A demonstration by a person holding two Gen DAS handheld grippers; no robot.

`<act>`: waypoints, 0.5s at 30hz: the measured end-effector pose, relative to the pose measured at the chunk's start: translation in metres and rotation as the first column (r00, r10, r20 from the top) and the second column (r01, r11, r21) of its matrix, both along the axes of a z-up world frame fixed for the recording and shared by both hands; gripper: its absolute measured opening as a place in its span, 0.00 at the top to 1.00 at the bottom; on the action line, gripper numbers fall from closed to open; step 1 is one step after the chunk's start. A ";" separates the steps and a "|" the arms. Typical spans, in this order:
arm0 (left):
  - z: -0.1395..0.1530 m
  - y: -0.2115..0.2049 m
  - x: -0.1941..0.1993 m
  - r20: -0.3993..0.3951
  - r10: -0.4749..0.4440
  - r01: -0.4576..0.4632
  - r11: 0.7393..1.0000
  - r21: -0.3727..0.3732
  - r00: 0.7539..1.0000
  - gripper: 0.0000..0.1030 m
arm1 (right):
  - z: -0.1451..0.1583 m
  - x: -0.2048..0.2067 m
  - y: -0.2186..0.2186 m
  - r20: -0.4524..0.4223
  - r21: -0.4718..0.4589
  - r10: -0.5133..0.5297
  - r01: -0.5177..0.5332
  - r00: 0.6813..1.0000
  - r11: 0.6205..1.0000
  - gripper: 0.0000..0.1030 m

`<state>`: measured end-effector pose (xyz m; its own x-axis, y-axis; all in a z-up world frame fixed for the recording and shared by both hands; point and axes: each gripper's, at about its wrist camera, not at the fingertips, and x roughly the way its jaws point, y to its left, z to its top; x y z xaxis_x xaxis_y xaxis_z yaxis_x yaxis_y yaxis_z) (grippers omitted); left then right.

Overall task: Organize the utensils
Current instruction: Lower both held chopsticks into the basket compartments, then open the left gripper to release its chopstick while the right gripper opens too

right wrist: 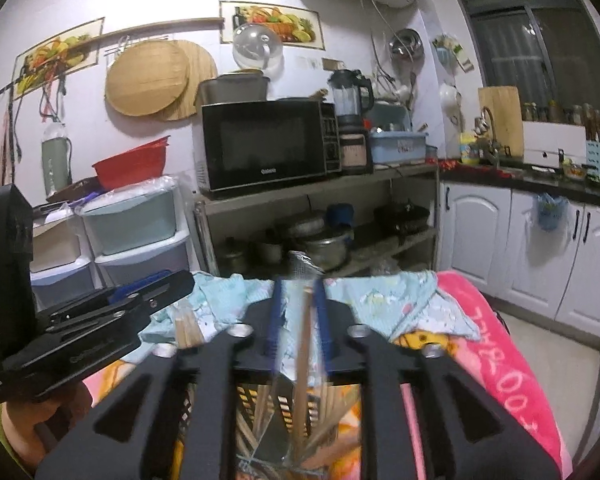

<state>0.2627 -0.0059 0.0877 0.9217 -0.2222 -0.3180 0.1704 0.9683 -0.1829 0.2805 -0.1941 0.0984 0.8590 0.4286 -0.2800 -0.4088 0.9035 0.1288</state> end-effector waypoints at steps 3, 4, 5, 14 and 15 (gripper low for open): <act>0.003 0.004 -0.005 -0.002 -0.004 0.004 1.000 -0.010 1.000 0.55 | 0.000 -0.006 -0.008 -0.005 0.027 -0.022 0.023 1.000 0.999 0.55; 0.005 0.006 -0.008 0.002 -0.004 0.004 1.000 -0.018 1.000 0.47 | 0.000 -0.009 -0.011 -0.004 0.034 -0.025 0.025 1.000 0.999 0.53; 0.007 0.007 -0.009 0.000 -0.003 0.003 1.000 -0.021 1.000 0.44 | 0.001 -0.011 -0.013 -0.004 0.037 -0.030 0.030 1.000 0.999 0.49; 0.025 0.018 -0.032 -0.016 0.003 -0.004 0.999 -0.043 1.000 0.10 | 0.010 -0.038 -0.032 -0.006 0.063 -0.066 0.067 0.998 0.996 0.29; 0.026 0.018 -0.034 -0.017 0.005 -0.006 0.999 -0.040 1.000 0.10 | 0.012 -0.043 -0.034 -0.003 0.065 -0.067 0.067 0.998 0.996 0.27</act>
<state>0.2286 0.0124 0.1137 0.9176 -0.2300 -0.3242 0.1617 0.9610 -0.2242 0.2377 -0.2283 0.1103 0.8861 0.3876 -0.2542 -0.3476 0.9185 0.1886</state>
